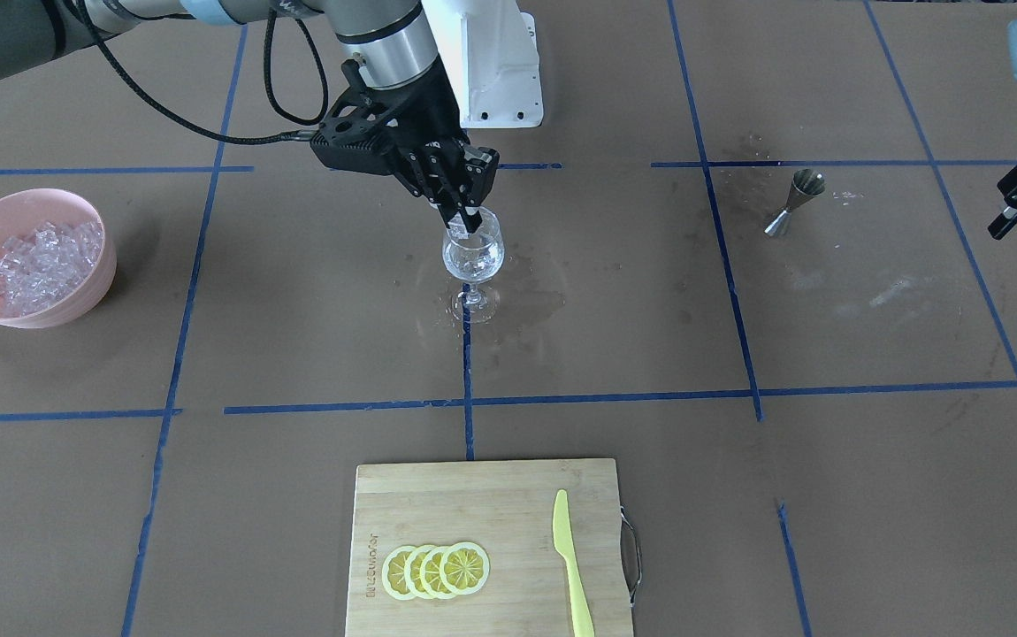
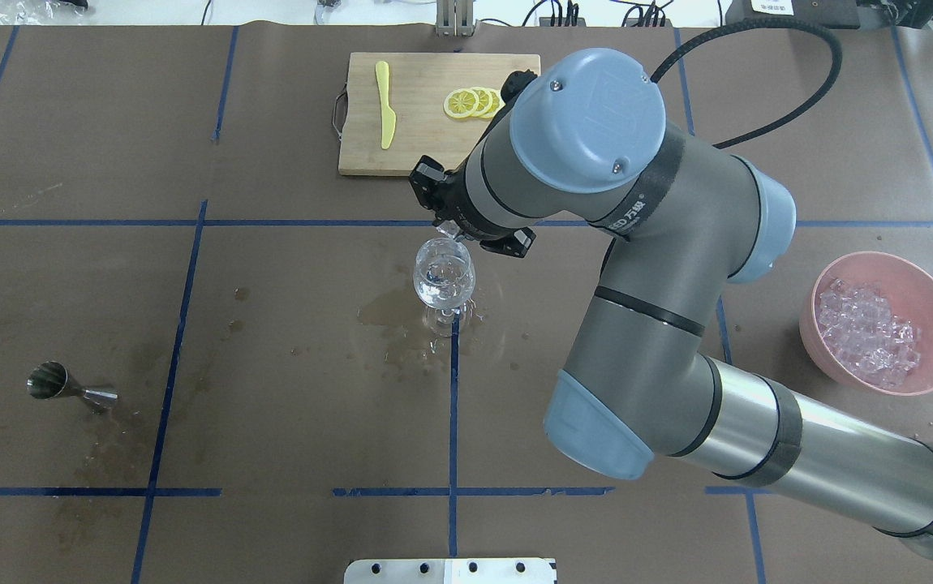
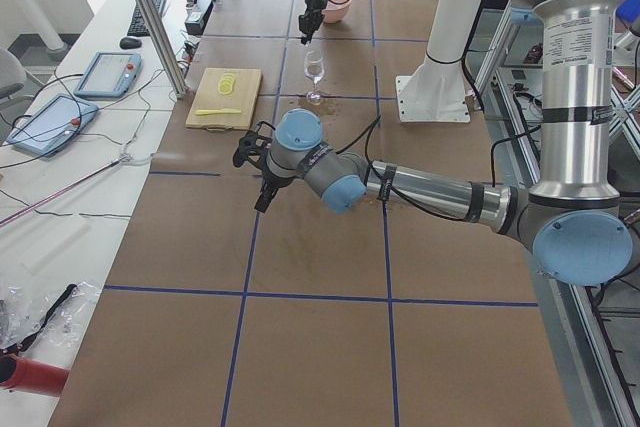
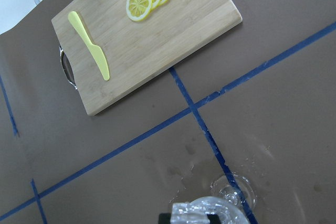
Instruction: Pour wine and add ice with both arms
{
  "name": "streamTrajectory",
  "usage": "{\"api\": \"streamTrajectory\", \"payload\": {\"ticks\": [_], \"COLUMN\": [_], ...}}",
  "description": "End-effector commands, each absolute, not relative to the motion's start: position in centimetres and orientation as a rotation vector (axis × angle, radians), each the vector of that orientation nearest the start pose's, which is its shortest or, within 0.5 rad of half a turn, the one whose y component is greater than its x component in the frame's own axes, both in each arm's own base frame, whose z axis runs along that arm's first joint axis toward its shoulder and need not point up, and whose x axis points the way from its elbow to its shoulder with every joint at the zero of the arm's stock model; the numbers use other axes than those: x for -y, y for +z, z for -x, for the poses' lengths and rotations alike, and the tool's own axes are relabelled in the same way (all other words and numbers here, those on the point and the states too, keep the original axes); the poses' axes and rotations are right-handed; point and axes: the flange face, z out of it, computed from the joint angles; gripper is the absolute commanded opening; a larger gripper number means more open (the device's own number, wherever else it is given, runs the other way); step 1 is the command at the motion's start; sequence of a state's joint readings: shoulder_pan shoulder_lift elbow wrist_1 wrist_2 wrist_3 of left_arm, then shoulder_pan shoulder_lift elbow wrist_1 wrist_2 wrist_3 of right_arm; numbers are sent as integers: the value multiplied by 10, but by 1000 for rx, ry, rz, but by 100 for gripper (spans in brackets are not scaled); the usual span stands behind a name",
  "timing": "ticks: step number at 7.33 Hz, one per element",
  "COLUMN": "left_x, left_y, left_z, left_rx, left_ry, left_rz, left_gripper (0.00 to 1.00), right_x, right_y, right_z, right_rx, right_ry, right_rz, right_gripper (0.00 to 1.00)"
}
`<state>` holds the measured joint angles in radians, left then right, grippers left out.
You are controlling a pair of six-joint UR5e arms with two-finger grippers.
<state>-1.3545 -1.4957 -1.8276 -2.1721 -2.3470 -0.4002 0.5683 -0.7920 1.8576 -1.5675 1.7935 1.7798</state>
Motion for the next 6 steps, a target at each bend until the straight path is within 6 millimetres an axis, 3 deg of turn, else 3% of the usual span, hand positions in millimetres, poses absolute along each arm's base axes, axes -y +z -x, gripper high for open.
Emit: {"api": "streamTrajectory", "payload": {"ticks": [1,2,3,4,6], "left_x": [477,477,477,477,477], "left_y": [494,493,493,493,494], "left_z": [-40,-40,-40,-39,-40], "left_rx": [-923,-924,-924,-923,-923], "left_ry": [137,139,139,137,137], "left_rz": [-485,-488,-488,-488,-485], "left_gripper": [100,100,100,100,100], "right_x": [417,415,416,416,428], "right_y": [84,84,83,85,91], "right_z": [477,477,478,478,465], "right_rx": [1091,1090,1090,1087,1081], "right_ry": [564,561,561,559,574], "right_rz": [20,21,21,20,14], "right_gripper": [9,19,38,95,100]}}
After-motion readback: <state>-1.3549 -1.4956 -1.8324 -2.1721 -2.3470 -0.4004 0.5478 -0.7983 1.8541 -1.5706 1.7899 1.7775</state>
